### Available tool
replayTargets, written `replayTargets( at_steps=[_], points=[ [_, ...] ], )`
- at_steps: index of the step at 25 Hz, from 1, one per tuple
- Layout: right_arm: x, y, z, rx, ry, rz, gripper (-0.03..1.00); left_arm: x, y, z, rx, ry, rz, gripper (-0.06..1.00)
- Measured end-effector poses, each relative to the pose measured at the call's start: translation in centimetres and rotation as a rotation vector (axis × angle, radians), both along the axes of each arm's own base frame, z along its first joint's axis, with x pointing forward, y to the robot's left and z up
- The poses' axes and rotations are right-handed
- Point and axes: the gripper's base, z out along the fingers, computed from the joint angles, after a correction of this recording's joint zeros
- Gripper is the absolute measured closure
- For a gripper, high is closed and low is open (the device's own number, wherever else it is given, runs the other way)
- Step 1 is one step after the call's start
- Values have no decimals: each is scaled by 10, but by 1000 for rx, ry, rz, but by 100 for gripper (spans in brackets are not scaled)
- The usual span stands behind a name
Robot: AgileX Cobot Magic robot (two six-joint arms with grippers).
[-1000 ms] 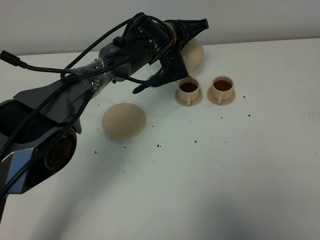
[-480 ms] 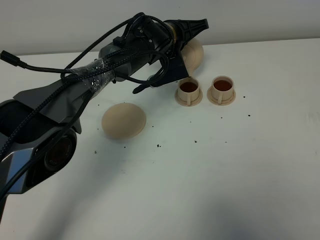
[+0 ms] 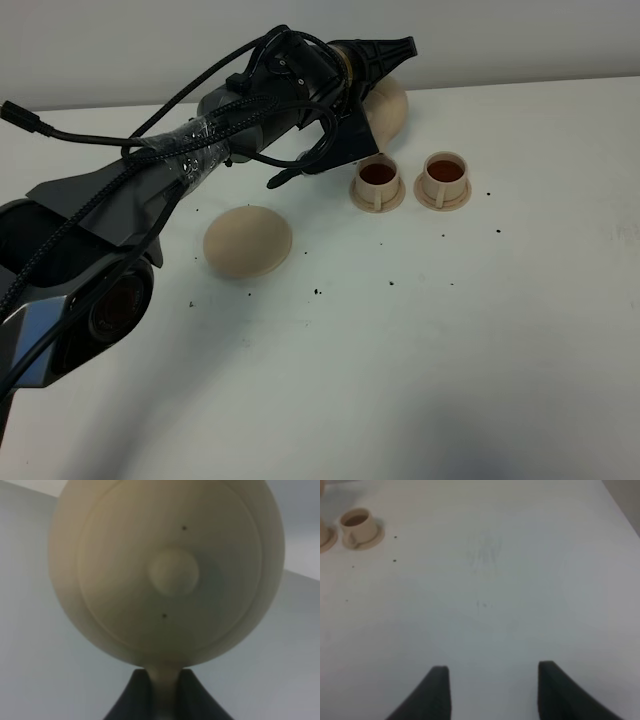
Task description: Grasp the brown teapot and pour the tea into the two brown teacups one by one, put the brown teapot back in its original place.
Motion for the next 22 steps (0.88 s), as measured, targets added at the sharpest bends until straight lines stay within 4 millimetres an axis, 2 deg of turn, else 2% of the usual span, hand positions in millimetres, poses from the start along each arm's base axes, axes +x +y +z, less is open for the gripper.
replayTargets(
  at_steps=[11,18,22],
  points=[
    [0,0,0,0,0,0,54,-2,2,-4,-140,96,131,79],
    [0,0,0,0,0,0,54,-1,12,-7,-229,163,274,79],
    [0,0,0,0,0,0,54,-1,21,0,-277,194,369,79]
  ],
)
